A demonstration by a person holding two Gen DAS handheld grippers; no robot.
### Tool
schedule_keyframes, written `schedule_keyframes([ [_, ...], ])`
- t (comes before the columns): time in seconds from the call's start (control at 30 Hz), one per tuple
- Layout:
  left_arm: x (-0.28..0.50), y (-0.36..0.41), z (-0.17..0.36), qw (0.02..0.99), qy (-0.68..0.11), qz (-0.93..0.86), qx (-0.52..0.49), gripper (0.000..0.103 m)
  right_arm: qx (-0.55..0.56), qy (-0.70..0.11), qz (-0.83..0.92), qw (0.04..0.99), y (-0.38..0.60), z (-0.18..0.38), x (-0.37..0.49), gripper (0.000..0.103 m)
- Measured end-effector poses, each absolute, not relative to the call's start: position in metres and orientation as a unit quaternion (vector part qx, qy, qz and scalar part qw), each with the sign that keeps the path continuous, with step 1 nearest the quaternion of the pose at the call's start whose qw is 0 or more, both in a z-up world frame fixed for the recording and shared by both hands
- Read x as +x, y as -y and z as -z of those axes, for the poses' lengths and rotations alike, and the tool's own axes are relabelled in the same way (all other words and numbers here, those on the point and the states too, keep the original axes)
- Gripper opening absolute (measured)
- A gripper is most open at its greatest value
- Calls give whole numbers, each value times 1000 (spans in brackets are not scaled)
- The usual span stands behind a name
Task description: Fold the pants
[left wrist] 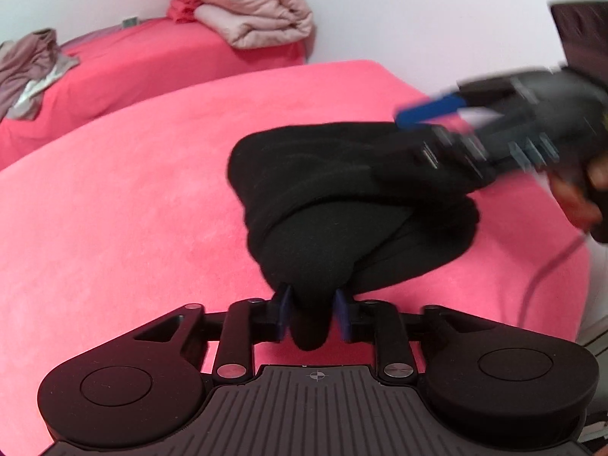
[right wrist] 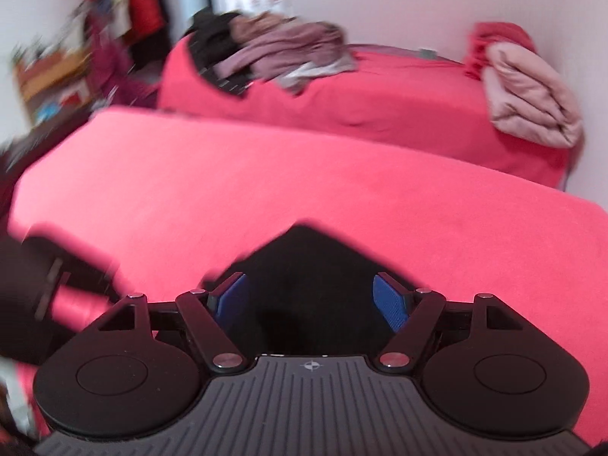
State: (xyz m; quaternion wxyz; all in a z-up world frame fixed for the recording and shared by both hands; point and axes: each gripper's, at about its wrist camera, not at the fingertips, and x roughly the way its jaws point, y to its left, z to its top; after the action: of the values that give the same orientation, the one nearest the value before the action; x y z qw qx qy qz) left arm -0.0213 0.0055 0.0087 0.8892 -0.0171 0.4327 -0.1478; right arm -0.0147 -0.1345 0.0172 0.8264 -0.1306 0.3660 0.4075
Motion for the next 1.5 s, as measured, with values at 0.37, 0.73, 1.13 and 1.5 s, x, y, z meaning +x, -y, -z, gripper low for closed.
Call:
schedule_keyframes([
  [0.37, 3, 16, -8, 902, -413, 123, 30, 83, -71, -386, -339, 855, 142, -14, 12, 22],
  [0.73, -18, -3, 0, 883, -442, 152, 33, 70, -123, -440, -356, 815, 152, -9, 4, 69],
  [1.13, -19, -24, -24, 883, -441, 153, -56, 98, -96, -389, -325, 857, 130, -10, 25, 70],
  [1.5, 8, -37, -3, 867, -459, 129, -144, 103, -164, -392, -374, 824, 94, 4, 46, 70],
])
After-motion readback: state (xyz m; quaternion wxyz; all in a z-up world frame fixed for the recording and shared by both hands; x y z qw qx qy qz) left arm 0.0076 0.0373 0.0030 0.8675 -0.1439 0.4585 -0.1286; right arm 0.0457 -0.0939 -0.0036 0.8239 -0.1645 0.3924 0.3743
